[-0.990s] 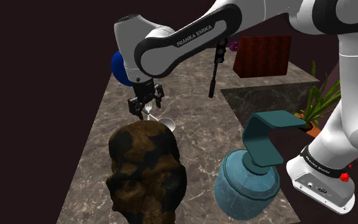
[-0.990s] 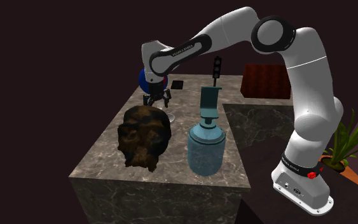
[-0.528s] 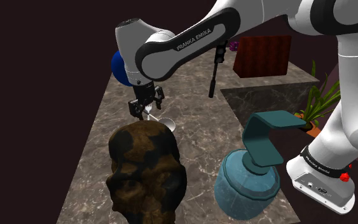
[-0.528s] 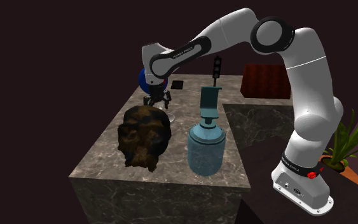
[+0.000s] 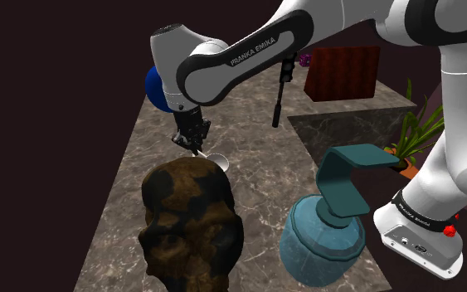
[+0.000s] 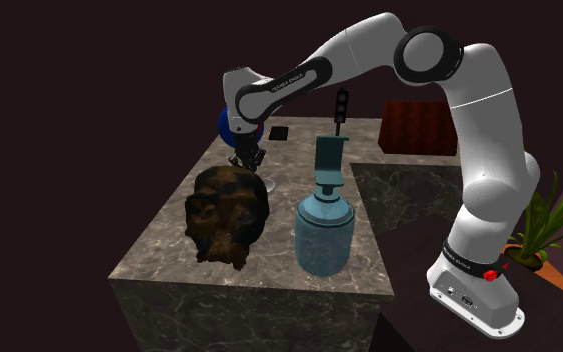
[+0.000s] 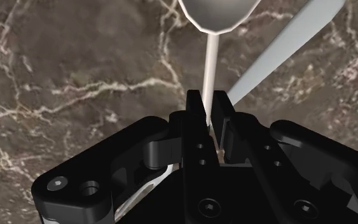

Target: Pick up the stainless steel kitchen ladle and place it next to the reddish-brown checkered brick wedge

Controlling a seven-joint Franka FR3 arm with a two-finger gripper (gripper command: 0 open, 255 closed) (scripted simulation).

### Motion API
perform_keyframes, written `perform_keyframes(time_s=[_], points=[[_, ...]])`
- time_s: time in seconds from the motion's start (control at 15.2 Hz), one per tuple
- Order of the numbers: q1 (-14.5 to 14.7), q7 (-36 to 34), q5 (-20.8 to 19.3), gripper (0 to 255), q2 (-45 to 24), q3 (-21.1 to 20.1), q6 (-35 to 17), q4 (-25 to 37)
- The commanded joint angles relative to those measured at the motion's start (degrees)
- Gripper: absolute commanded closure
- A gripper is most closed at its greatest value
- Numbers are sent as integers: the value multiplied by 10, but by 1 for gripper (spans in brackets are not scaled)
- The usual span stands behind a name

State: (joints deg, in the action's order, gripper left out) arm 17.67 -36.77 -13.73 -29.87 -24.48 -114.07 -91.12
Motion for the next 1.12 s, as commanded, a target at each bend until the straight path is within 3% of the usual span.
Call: perform_keyframes(time_s=[0.0, 1.06], points=[[0, 0, 0, 255, 0, 0, 0, 0], [-1, 12, 17, 255, 33, -9, 90, 61]])
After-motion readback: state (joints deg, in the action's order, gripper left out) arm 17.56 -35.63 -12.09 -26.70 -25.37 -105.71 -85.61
